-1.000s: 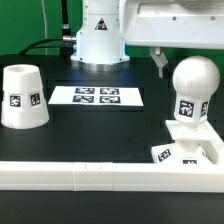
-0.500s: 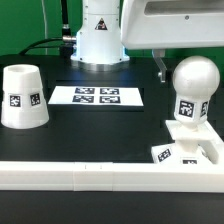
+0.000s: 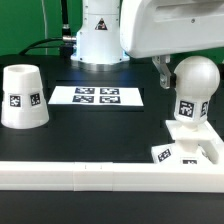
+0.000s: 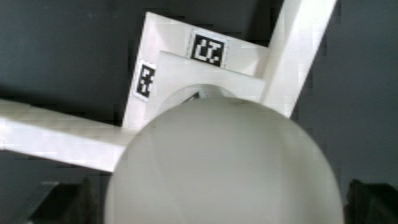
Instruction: Assemble lamp
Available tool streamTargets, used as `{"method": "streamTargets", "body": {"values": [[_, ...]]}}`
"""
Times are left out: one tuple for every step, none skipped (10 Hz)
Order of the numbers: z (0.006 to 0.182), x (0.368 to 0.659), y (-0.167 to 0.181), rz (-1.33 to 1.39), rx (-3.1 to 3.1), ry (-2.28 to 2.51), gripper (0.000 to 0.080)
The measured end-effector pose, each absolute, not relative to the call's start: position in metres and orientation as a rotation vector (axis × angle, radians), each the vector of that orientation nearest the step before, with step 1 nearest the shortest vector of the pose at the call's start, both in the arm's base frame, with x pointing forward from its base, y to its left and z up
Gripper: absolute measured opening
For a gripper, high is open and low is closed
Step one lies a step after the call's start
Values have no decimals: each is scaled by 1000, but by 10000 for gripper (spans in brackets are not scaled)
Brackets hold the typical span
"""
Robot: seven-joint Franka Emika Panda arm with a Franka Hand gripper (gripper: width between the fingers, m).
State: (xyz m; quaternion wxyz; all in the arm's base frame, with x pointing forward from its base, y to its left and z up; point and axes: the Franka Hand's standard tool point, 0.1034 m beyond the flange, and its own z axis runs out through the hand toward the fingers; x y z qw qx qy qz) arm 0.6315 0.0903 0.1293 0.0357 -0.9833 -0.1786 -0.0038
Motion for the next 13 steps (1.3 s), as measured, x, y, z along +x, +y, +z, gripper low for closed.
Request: {"method": "streamTargets", "body": {"values": [[129, 632, 90, -14, -3005, -631, 699], [129, 632, 90, -16, -2993, -691, 699], [130, 633, 89, -21, -2971, -902, 699], [131, 635, 89, -35, -2936, -1066, 699], [132, 636, 90, -47, -2901, -1176, 699], [132, 636, 90, -45, -2848, -1307, 699], [131, 636, 90, -43, -2801, -1418, 699], [130, 635, 91, -40, -2777, -1465, 699], [127, 633, 92, -35, -2710, -1594, 699], [126, 632, 92, -29, -2673, -1663, 699], [126, 633, 91, -23, -2597, -1793, 699], [126, 633, 91, -17, -2550, -1874, 699], [126, 633, 91, -8, -2464, -2001, 699]]}}
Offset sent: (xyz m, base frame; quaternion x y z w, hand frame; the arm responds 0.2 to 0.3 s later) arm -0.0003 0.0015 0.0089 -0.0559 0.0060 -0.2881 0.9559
